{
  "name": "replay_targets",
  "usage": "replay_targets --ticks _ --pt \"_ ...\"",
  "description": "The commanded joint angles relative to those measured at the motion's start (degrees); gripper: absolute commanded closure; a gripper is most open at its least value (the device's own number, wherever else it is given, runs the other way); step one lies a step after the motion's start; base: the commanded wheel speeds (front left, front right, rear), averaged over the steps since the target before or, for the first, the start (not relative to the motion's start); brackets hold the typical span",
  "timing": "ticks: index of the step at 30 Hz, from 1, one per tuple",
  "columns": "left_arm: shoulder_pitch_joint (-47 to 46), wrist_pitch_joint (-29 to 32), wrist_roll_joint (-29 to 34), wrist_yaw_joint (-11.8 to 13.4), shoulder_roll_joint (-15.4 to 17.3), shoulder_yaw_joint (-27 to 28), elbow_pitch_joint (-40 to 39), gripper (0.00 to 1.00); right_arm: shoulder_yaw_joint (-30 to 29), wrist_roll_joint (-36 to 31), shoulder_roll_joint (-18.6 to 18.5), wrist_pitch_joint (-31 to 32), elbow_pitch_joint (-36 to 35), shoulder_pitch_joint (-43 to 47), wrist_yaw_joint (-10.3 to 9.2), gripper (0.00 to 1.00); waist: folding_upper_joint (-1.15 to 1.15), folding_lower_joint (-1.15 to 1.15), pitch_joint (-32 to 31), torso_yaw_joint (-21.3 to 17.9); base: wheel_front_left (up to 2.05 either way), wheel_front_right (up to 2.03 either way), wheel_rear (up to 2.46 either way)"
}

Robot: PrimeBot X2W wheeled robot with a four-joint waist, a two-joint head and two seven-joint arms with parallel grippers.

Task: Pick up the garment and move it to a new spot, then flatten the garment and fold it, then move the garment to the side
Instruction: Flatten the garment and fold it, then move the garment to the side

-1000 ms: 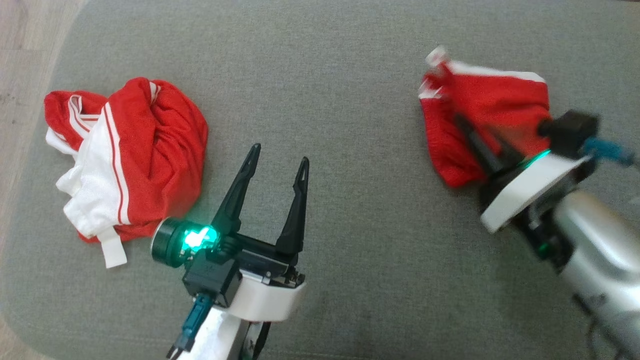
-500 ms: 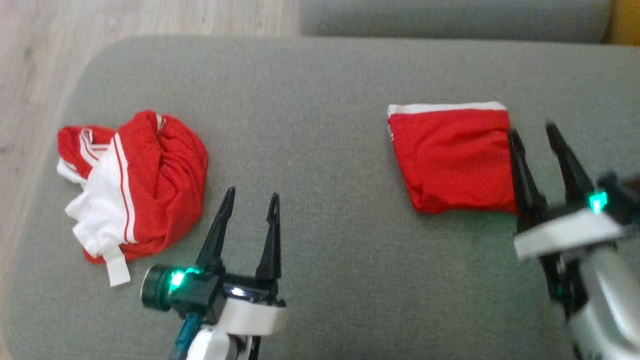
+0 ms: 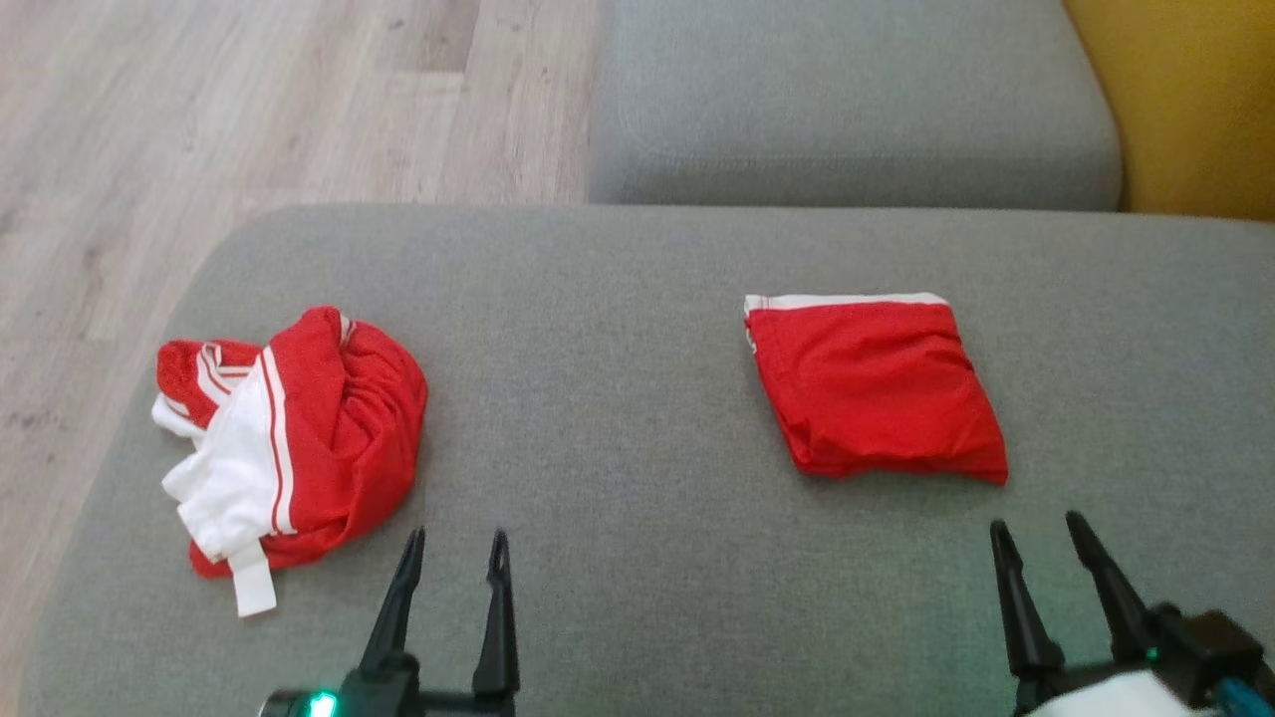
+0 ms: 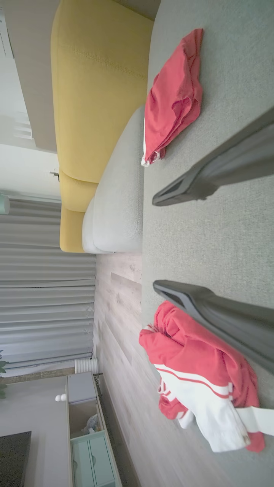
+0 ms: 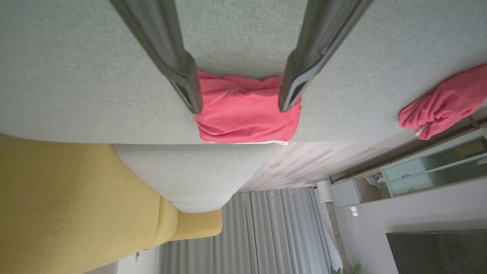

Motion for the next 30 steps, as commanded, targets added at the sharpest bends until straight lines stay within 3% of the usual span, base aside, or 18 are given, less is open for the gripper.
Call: replay_targets --ticks 1,23,30 --pt "-0.71 -0.28 0.22 0.49 -0.13 2.66 -1.53 0.00 0.82 -0.34 -0.40 -0.63 -1.98 -0.55 0.37 0.00 0.00 0.01 -0.84 -0.10 0.00 0.00 0.00" --pt "-0.41 -0.28 1.97 -0.20 -0.13 2.79 -1.11 0.00 0.02 0.11 0.26 -0.63 -1.36 1.56 0.37 0.00 0.00 0.01 -0.65 0.11 0.00 0.00 0.00" --pt "-2.18 -0.28 2.11 -0.68 -0.13 1.49 -1.05 0.00 -0.44 2.66 -1.17 -0.63 1.06 -4.00 0.37 0.00 0.00 0.01 2.89 -0.06 0.00 0.00 0.00"
